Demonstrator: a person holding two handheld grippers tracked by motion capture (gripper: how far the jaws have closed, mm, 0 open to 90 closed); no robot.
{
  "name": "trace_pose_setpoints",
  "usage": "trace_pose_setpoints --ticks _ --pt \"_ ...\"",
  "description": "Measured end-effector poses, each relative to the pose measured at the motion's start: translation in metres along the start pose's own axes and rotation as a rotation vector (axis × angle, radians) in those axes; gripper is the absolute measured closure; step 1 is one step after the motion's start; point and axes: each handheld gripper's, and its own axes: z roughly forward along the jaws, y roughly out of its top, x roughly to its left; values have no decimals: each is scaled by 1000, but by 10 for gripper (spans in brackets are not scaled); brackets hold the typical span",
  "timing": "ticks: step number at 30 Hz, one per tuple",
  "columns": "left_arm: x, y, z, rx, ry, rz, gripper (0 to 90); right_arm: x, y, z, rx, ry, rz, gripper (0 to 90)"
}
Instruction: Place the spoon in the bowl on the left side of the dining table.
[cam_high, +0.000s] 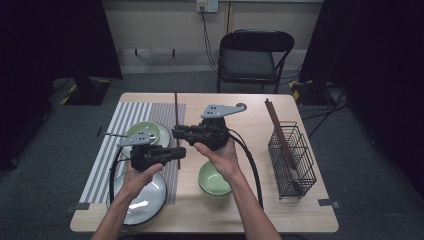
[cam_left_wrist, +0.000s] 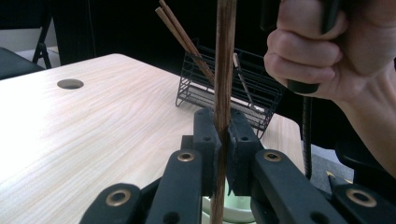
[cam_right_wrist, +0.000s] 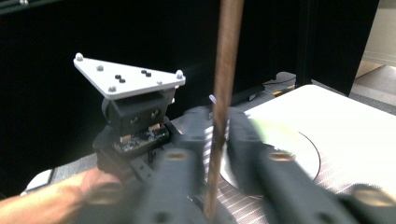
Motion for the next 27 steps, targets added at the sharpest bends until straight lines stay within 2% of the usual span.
trace_pose_setpoints --ticks 4,5,9,11,14,27 --pt "-1 -1 2 12 -9 0 848 0 7 -3 -20 -28 -8 555" --pt "-1 -1 2 12 -9 0 848 0 7 -3 -20 -28 -8 555" --pt "-3 -1 3 25 -30 3 848 -5 14 -9 -38 -83 -17 508" --pt "-4 -1 3 29 -26 -2 847 -8 15 -11 -33 -116 -24 483" --pt "-3 -1 1 10 -28 -16 846 -12 15 -16 -39 -127 -13 468" --pt "1 -2 -7 -1 -9 -28 844 -25 7 -23 -49 -178 18 394"
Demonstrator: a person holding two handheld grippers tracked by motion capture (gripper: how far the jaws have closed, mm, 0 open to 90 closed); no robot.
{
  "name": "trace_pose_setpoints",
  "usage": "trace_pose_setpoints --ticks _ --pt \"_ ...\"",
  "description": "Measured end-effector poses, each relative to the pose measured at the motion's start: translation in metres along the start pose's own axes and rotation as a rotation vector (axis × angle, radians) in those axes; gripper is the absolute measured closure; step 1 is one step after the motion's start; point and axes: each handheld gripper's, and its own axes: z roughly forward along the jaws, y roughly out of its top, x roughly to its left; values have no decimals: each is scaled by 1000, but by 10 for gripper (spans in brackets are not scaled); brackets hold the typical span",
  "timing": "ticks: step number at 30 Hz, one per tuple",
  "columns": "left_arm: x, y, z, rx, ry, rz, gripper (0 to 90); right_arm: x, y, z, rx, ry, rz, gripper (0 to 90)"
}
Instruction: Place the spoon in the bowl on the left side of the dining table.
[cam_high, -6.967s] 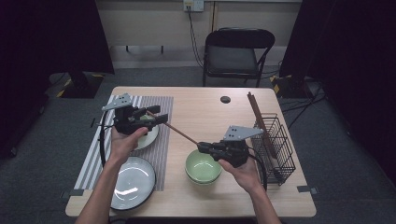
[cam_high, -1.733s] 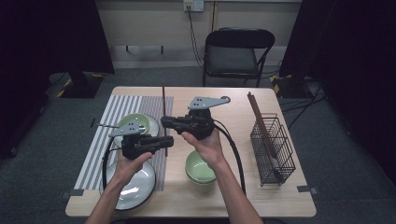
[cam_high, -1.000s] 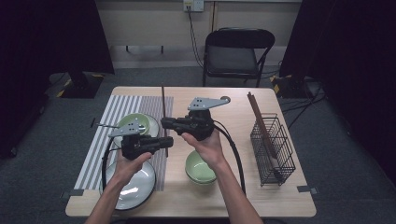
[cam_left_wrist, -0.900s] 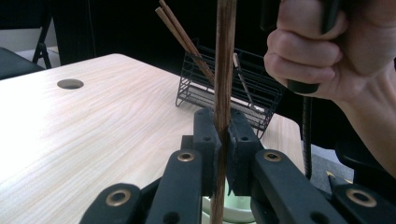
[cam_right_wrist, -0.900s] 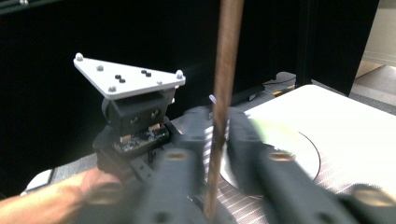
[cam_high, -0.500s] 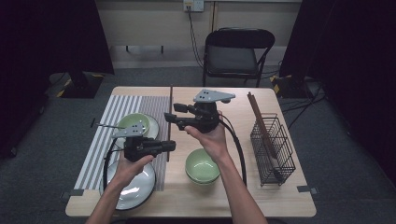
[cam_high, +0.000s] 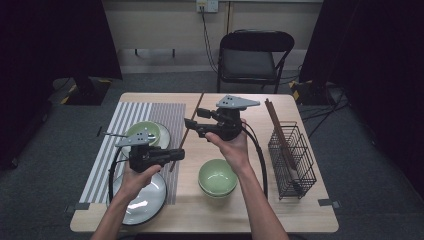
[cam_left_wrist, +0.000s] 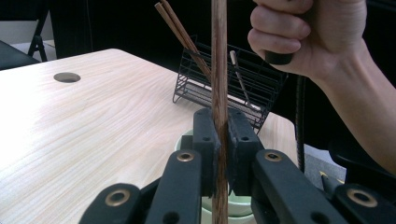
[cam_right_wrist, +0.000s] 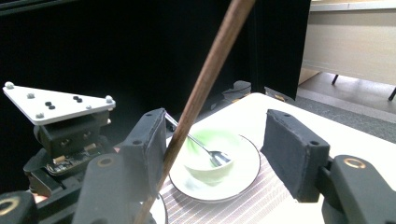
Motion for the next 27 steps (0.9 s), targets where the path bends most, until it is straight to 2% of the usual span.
trace_pose_setpoints --ticks 13,22,27 --pt "3 0 -5 -32 -5 -17 844 -9 -6 -3 0 -19 19 347" --pt "4 2 -12 -54 11 -23 845 -18 -15 -4 1 -37 47 336" --pt "5 3 -17 -52 24 -7 845 -21 -18 -5 13 -54 52 322"
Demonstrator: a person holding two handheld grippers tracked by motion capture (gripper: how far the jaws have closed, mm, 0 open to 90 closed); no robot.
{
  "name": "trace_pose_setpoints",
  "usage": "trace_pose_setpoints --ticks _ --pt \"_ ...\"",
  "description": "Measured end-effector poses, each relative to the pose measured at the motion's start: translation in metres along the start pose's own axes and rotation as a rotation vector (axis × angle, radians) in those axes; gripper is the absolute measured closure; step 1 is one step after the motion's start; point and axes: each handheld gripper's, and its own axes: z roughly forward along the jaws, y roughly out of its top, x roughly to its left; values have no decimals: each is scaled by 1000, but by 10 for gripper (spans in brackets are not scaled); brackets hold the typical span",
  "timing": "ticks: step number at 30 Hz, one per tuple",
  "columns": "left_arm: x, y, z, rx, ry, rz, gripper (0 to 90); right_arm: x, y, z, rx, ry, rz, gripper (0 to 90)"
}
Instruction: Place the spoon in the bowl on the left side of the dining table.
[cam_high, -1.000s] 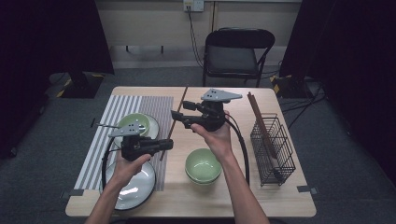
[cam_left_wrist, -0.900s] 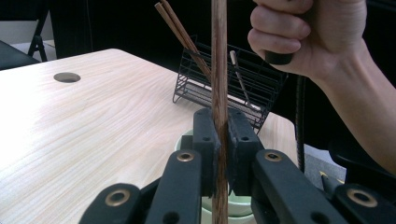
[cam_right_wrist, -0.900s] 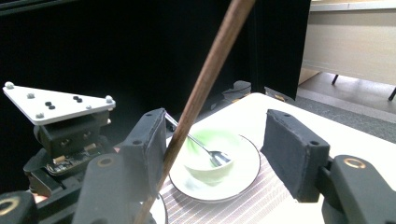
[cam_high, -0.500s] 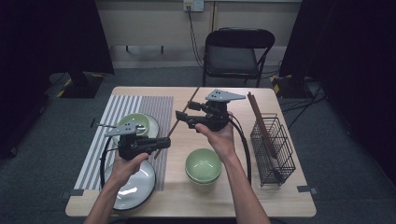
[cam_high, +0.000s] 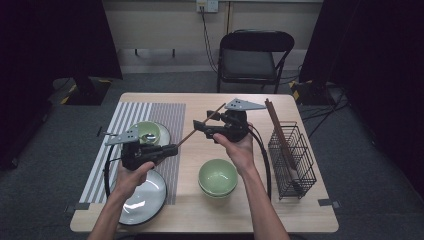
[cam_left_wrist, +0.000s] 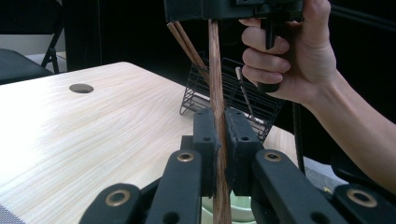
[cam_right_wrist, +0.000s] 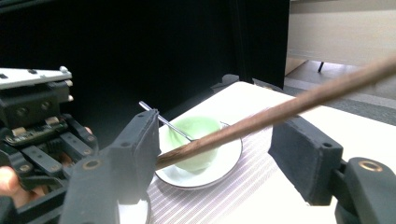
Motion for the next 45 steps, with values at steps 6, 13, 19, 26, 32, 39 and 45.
trace_pose_setpoints --ticks 6,13,19,26,32,39,45 --pt "0 0 -1 4 8 10 845 -1 2 -4 -10 -26 -11 278" --pt "0 -2 -1 37 11 19 846 -7 8 -19 -74 -78 -20 238" --pt "-1 -2 1 44 -1 26 846 -15 7 -24 -73 -132 -2 253" --pt "0 -1 -5 44 18 28 847 -18 3 -24 -65 -151 -4 250" --pt "2 -1 -9 39 27 31 847 -23 -2 -24 -51 -166 3 247" --pt "4 0 -13 26 31 21 847 -26 -5 -25 -44 -175 6 248" --pt "4 1 -16 33 38 25 847 -28 -8 -24 -37 -176 12 246"
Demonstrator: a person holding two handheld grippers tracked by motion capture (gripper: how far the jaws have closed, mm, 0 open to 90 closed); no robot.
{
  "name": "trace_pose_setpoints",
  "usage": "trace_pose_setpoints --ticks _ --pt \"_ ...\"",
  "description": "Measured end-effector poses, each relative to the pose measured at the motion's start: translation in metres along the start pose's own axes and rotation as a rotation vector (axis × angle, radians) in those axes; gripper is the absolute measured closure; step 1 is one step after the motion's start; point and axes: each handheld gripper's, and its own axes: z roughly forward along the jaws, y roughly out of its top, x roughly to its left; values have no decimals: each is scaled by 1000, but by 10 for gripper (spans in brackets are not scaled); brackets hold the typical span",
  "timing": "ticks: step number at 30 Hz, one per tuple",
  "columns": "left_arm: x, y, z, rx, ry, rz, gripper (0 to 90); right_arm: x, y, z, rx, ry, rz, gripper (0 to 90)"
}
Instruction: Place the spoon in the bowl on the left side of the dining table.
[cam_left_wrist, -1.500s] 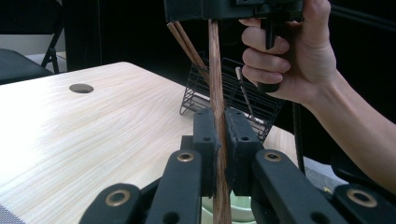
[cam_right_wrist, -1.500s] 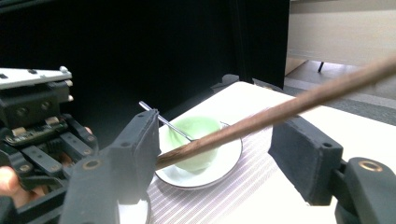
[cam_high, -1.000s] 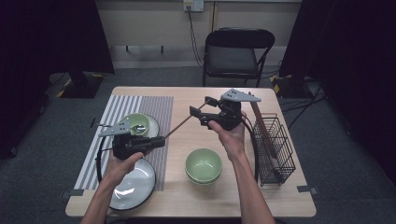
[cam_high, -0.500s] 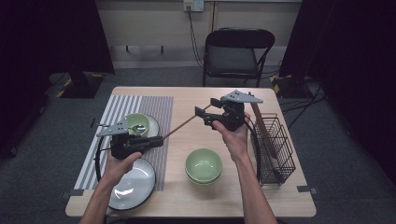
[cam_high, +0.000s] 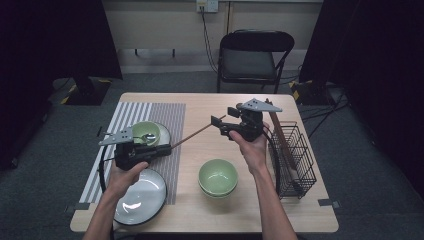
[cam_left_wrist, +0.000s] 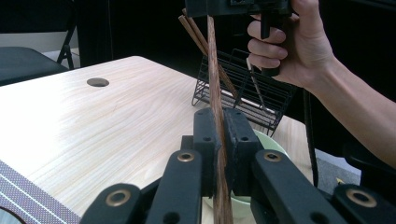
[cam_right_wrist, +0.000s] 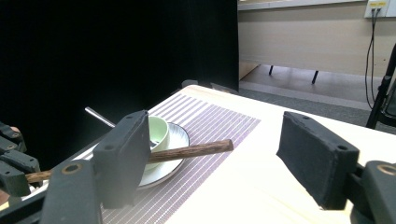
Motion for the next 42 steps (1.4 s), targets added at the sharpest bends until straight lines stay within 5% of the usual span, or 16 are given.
trace_pose_setpoints --ticks 18,26,42 --pt "7 -1 -4 11 39 2 848 -1 0 -6 6 9 -25 240" --pt "13 -6 -15 31 77 2 848 1 -11 -5 46 -6 -48 227" --pt "31 -26 -42 91 153 -18 847 -26 -49 5 170 -42 -1 204"
